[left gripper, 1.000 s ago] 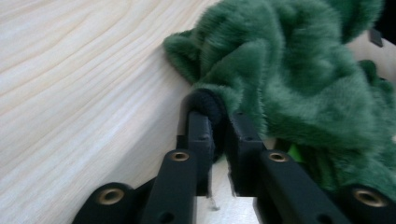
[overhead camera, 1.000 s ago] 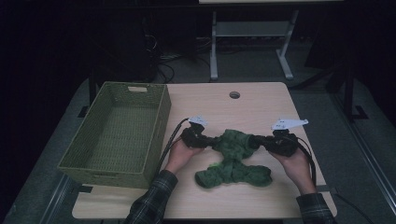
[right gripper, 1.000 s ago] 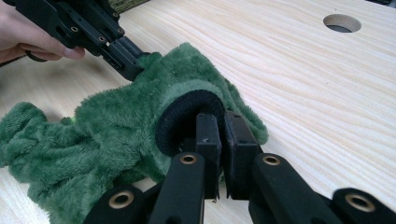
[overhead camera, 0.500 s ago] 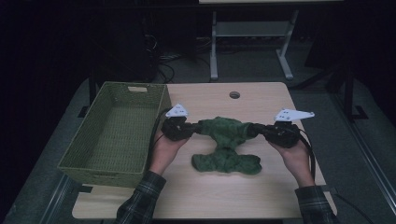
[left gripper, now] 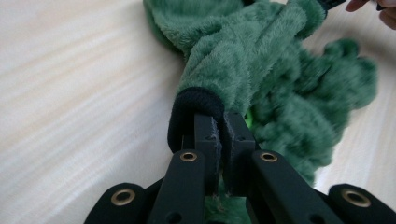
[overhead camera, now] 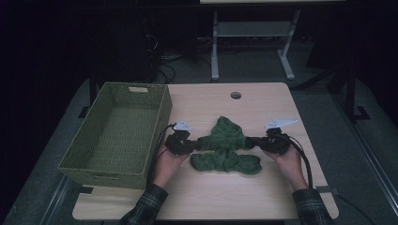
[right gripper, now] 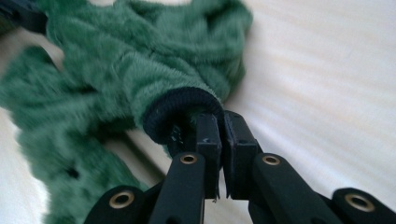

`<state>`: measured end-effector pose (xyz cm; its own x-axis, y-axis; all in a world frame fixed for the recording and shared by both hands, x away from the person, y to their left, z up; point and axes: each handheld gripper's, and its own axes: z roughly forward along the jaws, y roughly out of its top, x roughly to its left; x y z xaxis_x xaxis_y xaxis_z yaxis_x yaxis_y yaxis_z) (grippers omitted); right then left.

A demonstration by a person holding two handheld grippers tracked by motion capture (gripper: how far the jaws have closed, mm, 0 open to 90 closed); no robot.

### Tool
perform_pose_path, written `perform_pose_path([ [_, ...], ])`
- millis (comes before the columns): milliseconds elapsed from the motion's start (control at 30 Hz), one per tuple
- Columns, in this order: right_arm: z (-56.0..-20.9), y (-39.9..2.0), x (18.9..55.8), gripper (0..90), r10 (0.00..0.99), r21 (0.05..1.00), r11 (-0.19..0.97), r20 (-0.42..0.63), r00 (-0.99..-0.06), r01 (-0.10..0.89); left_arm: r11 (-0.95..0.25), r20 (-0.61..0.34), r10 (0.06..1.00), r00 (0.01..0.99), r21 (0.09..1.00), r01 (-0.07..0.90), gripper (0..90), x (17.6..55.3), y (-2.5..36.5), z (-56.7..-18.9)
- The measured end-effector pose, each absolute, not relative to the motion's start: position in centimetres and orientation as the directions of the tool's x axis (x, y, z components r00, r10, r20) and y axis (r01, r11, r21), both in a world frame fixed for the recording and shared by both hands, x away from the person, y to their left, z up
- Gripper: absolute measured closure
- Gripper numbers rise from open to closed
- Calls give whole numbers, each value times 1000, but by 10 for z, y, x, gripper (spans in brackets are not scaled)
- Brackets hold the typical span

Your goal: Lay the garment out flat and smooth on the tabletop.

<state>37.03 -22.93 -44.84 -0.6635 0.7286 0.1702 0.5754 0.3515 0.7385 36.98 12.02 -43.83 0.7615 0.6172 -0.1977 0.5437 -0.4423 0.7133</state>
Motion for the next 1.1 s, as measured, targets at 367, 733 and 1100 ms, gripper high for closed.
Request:
perform_pose_path([
  [367,-468,-217,375,842,735,659,427,147,-662,620,-463,-206,627,751,677,572,832,378,118,-454],
  [733,-436,-235,362,594,732,746,354,153,-664,563,-412,-172,642,747,744,526,574,376,123,-414],
  [1100,-410,-236,379,602,738,786,316,148,-658,532,-400,-174,637,751,758,515,553,409,109,-406],
])
